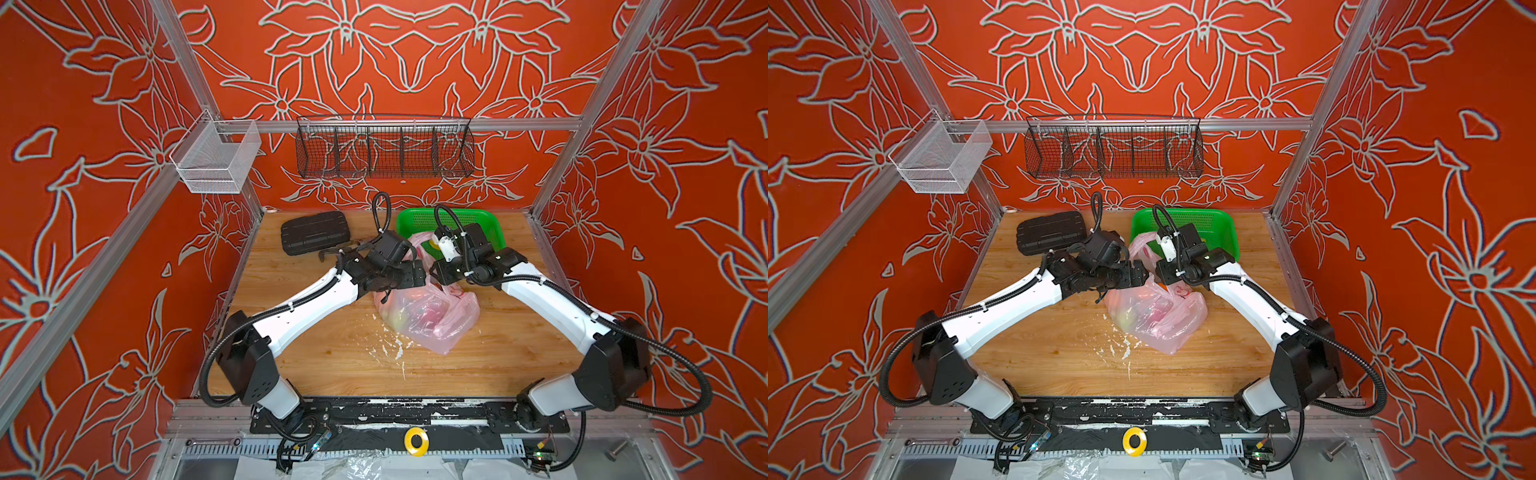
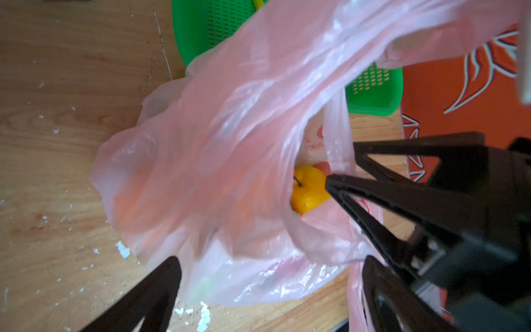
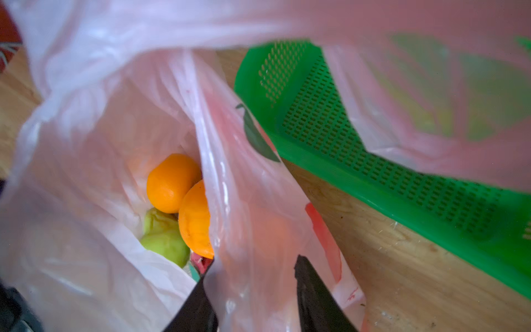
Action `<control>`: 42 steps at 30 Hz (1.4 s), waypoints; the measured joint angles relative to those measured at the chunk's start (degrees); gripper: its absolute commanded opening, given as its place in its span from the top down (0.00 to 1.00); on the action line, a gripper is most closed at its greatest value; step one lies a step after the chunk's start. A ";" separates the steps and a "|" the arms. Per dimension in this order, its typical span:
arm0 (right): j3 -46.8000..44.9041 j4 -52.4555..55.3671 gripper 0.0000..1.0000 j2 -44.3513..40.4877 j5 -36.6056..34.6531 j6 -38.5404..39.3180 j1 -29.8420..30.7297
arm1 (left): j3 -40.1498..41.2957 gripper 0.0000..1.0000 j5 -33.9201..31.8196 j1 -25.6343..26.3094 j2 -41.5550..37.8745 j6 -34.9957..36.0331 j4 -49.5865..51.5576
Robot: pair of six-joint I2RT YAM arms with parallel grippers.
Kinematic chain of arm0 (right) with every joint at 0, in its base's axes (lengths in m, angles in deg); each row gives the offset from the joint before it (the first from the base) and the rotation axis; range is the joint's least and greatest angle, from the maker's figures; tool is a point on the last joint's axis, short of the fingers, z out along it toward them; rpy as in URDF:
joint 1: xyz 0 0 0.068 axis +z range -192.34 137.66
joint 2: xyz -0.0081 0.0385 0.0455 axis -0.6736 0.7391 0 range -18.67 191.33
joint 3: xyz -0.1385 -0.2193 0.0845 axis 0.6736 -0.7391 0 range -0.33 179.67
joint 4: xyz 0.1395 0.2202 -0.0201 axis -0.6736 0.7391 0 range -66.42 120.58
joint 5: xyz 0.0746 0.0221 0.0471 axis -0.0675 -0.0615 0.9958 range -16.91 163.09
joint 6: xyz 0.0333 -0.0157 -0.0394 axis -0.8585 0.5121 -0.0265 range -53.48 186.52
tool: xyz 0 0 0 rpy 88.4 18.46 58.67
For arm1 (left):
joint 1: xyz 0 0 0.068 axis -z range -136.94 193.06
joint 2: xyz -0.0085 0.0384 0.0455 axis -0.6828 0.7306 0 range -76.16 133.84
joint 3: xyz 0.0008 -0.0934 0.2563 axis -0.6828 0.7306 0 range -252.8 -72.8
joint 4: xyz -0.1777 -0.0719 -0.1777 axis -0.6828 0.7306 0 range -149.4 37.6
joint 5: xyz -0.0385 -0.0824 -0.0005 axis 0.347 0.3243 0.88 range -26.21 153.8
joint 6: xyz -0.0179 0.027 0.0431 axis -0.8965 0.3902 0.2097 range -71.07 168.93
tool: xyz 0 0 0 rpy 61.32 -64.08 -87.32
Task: Untie the knot of the plastic bag and take out the fruit
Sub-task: Open the plastic bag at the center of the table.
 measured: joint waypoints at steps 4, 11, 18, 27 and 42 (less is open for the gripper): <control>-2.32 -2.80 1.00 -0.94 1.92 -1.51 -0.02 | -3.76 0.14 -0.11 0.02 4.85 0.74 0.00; -7.17 -6.29 1.00 -6.69 5.03 -4.81 -0.02 | -6.08 0.69 0.94 0.26 9.14 2.69 1.14; -8.15 -6.99 1.00 -11.58 -0.68 -5.88 -1.03 | -2.14 1.00 3.76 -0.44 7.63 3.87 0.96; -8.83 -6.99 1.00 -15.52 -5.77 -7.23 -9.68 | 5.81 1.00 6.36 -3.34 -4.09 6.82 2.08; -9.49 -7.10 0.93 -13.03 -1.05 -9.16 -17.38 | 26.14 0.26 4.55 -7.19 -27.17 5.16 6.32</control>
